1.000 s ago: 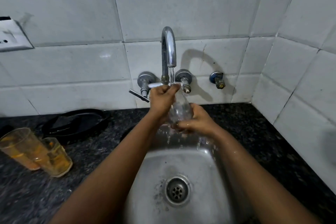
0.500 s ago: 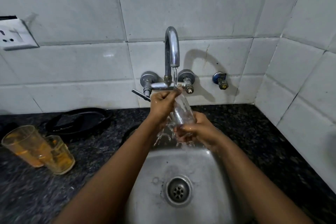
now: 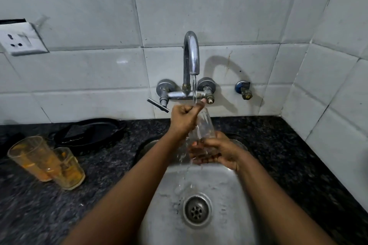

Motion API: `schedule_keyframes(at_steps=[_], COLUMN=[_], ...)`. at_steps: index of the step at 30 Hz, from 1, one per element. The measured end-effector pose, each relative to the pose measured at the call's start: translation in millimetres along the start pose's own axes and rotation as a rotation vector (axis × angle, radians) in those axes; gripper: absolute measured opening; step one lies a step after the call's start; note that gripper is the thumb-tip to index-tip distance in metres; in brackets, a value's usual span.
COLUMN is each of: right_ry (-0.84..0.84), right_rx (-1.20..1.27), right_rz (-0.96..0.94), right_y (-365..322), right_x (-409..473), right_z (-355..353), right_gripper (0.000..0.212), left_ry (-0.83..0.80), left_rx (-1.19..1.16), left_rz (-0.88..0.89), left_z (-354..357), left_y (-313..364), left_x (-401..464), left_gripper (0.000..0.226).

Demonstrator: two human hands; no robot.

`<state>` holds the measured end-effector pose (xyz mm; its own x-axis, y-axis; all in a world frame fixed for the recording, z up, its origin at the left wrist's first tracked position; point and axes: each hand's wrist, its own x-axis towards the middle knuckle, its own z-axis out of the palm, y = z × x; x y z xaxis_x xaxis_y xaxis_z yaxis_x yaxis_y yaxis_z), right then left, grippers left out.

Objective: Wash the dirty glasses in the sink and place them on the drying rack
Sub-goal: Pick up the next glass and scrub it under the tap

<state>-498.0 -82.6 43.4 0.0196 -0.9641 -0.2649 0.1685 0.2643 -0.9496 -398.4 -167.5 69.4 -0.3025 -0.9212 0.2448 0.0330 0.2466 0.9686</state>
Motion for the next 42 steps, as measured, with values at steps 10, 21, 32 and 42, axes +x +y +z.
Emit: schedule_keyframes(at_steps=[10, 21, 32, 42], right_ry=[0.218, 0.185, 0.372, 0.346], right_rx=[-0.329, -0.819, -0.764, 0.783], right_rz=[-0.218, -0.305, -0.335, 0.215], right_y=[9, -27, -22, 31], right_x=[31, 28, 59, 52], right_z=[5, -4, 35, 14], right_gripper=[0.079, 0.057, 0.05, 0.055], left_ry=[0.064, 0.04, 0.085, 0.316], left_rx=[-0.485, -0.323, -0.153, 0.537], left_rz=[-0.264, -0.646, -0.743, -0.265], left_z=[-15, -36, -52, -64], left_y=[5, -50, -59, -22], left_x=[6, -24, -21, 30], left_gripper=[0.04, 0.05, 0.062, 0.046])
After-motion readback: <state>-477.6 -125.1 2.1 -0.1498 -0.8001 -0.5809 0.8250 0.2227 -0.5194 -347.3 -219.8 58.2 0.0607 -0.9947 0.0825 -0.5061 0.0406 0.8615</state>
